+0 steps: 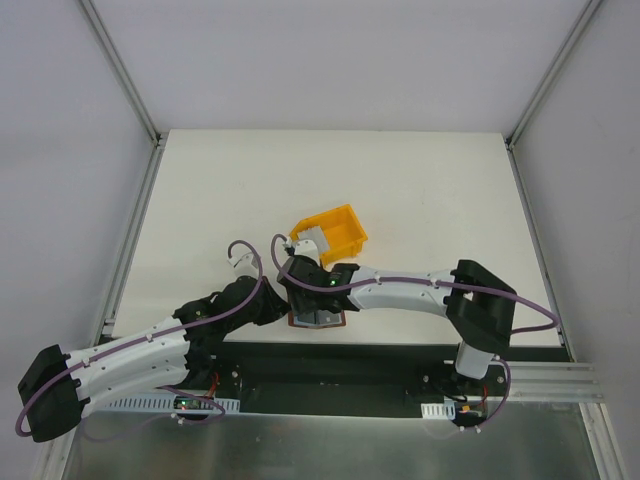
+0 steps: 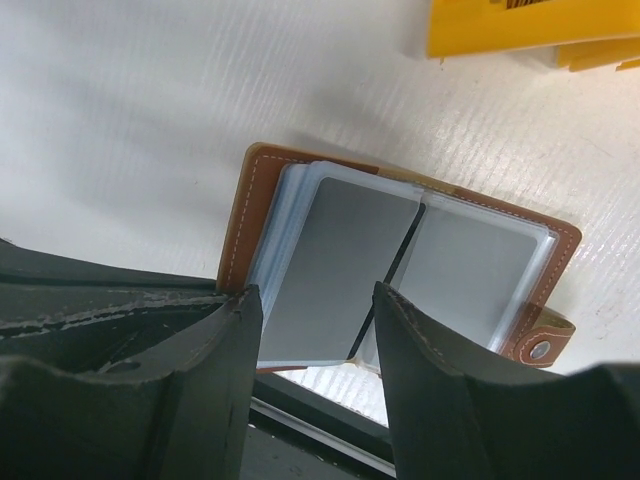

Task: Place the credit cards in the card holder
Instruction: Turn over the card slot in the card holder.

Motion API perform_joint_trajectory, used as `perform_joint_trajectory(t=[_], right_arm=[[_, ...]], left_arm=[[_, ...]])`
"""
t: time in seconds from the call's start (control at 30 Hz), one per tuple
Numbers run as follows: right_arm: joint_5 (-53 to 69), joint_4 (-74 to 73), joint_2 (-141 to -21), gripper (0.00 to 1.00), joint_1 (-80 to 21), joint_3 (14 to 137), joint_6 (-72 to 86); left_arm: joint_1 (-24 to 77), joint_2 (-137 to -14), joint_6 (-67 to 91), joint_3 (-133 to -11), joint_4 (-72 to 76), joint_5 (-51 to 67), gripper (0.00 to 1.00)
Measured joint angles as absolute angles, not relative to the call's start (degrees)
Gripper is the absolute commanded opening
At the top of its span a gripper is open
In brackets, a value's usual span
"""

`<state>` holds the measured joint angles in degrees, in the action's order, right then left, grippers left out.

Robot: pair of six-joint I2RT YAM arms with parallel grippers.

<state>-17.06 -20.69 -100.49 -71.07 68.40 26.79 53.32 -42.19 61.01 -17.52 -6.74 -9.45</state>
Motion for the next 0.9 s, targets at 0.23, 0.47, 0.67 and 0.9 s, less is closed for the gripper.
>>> perform_joint_trajectory(t=[0.23,0.47,0.67,0.9], right_arm=[[-17.1,-20.9,-101.1,0.5,-71.1,68.4,26.8],[-17.9,-23.4,-101.8,0.49,-71.1,68.9,26.8],[-20.0,-26.0,-102.1,0.49,-71.5,70.1,26.7],[-22.6,-28.1,-101.8,0.45,-71.9,70.2,26.7]], left_arm=[[53.3,-42.2,61.0,-17.4,-6.8,-9.5,0.0],[53.3,-42.0,61.1,-17.4,-6.7,-9.5,0.0],[53.3,-42.0,61.1,-17.4,-6.5,-9.5,0.0],[53.3,-42.0,61.3,-17.2,-6.3,-9.5,0.0]])
